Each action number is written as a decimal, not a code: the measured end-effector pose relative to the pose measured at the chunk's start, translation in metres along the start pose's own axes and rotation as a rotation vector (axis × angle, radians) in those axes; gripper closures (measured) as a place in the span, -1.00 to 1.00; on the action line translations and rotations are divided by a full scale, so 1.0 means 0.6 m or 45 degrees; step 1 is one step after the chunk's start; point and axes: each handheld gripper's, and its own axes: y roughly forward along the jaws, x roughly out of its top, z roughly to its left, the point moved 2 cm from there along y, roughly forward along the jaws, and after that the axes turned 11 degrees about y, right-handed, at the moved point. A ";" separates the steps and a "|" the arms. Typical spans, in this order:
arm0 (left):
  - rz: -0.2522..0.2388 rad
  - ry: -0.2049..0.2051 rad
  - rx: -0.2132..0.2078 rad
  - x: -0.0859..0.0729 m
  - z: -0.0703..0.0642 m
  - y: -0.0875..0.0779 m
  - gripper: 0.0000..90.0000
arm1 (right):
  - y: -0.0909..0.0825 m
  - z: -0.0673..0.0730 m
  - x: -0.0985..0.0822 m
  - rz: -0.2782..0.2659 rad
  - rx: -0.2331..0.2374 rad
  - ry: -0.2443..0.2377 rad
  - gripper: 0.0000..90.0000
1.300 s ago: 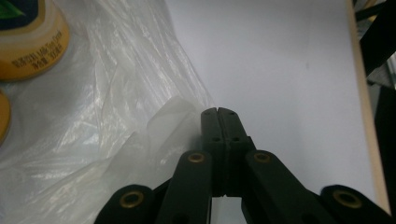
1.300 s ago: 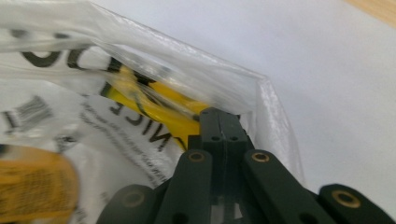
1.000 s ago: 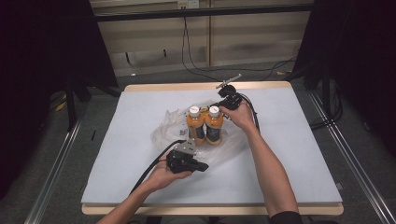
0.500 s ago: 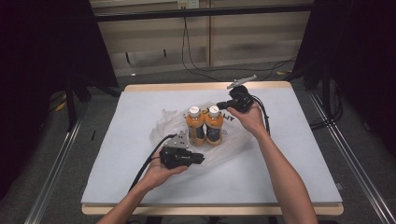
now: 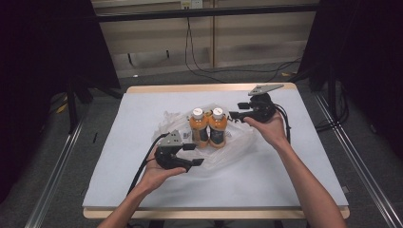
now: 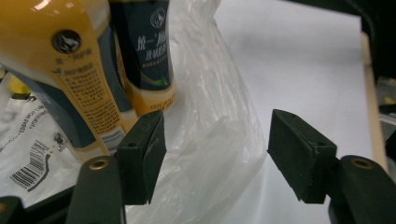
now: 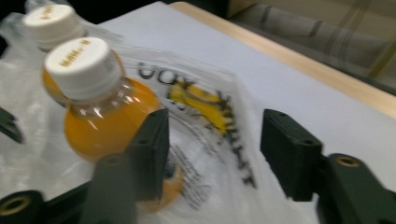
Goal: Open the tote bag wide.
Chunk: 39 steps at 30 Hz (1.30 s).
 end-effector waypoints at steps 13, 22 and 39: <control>-0.045 -0.030 0.184 -0.012 0.008 -0.082 -0.78 | -0.089 -0.008 -0.061 -0.084 -0.019 0.075 -0.87; 0.040 -0.112 0.259 -0.065 0.014 -0.131 -0.87 | -0.155 -0.003 -0.112 -0.162 -0.058 0.129 -0.90; 0.071 -0.208 0.470 -0.129 -0.017 -0.181 -0.95 | -0.228 0.022 -0.212 -0.194 -0.134 0.187 -0.89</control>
